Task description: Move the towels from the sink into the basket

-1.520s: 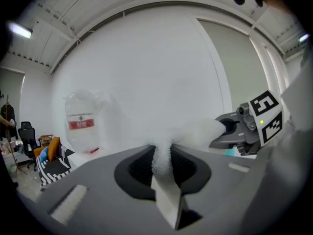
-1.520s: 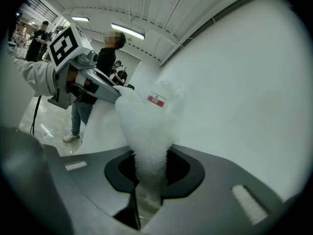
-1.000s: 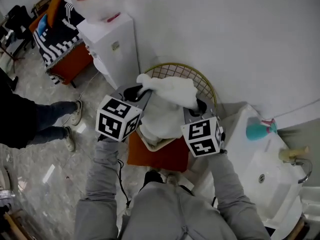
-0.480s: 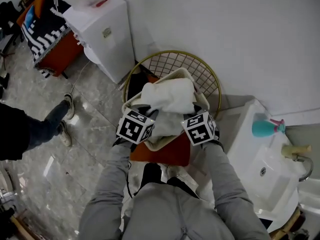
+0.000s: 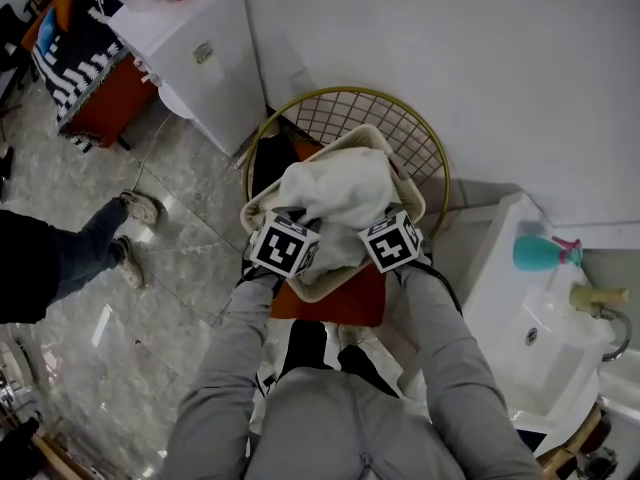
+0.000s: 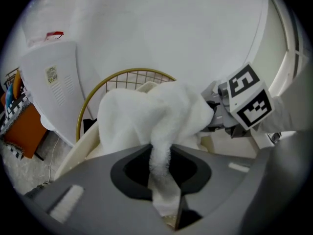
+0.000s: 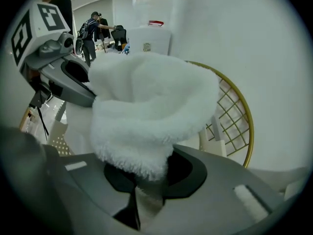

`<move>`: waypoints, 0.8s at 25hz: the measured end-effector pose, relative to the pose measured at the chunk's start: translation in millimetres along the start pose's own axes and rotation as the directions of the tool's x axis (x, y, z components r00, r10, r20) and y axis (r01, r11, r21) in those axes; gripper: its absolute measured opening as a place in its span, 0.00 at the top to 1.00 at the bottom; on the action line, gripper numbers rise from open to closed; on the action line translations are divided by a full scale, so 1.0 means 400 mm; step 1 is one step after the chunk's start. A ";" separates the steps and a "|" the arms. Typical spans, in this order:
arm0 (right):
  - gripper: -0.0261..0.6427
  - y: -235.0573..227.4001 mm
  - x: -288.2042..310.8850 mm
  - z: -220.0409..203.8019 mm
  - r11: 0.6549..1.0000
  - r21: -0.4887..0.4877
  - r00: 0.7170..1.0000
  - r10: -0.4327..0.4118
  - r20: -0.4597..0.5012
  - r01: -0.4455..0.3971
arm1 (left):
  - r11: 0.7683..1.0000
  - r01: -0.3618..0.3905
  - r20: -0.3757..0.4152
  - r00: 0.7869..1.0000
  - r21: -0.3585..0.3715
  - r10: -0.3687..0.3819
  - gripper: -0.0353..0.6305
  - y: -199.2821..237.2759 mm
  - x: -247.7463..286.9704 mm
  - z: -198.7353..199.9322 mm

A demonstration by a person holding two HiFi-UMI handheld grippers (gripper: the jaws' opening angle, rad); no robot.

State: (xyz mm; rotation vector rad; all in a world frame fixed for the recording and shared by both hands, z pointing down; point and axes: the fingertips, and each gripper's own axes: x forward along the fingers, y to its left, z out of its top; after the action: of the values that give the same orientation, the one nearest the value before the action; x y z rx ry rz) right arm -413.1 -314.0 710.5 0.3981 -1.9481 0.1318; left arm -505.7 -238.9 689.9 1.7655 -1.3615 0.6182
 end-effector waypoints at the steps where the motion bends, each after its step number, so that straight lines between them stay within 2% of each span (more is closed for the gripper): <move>1: 0.86 -0.002 -0.001 0.001 1.000 0.003 1.000 0.003 0.004 -0.003 | 1.000 0.009 0.005 1.000 0.001 -0.009 0.77 -0.002 0.001 0.002; 7: 0.85 0.005 -0.015 0.006 0.999 -0.005 0.999 0.040 0.024 -0.040 | 0.998 0.057 0.041 0.998 -0.008 -0.056 0.77 -0.014 -0.015 0.007; 10: 0.85 0.003 -0.025 0.008 0.999 -0.020 0.999 0.035 0.017 -0.034 | 0.998 0.060 0.051 0.997 -0.006 -0.060 0.63 -0.021 -0.020 0.013; 12: 0.82 -0.001 -0.032 0.008 0.999 -0.023 1.000 0.026 0.017 -0.025 | 0.998 0.056 0.060 0.997 -0.005 -0.055 0.61 -0.022 -0.027 0.015; 17: 0.74 -0.020 -0.086 0.021 0.999 0.039 0.997 0.018 0.078 -0.021 | 0.998 0.044 0.113 0.993 -0.035 -0.040 0.61 -0.016 -0.067 0.022; 20: 0.72 -0.036 -0.132 0.031 0.995 0.099 0.991 0.004 0.137 -0.017 | 0.998 0.032 0.148 0.989 -0.051 -0.024 0.61 -0.011 -0.096 0.030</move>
State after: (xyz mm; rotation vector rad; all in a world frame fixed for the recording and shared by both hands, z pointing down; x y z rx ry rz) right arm -400.3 -319.3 656.1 0.4736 -2.0844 0.2144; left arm -513.9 -227.0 652.1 1.8141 -1.4363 0.4391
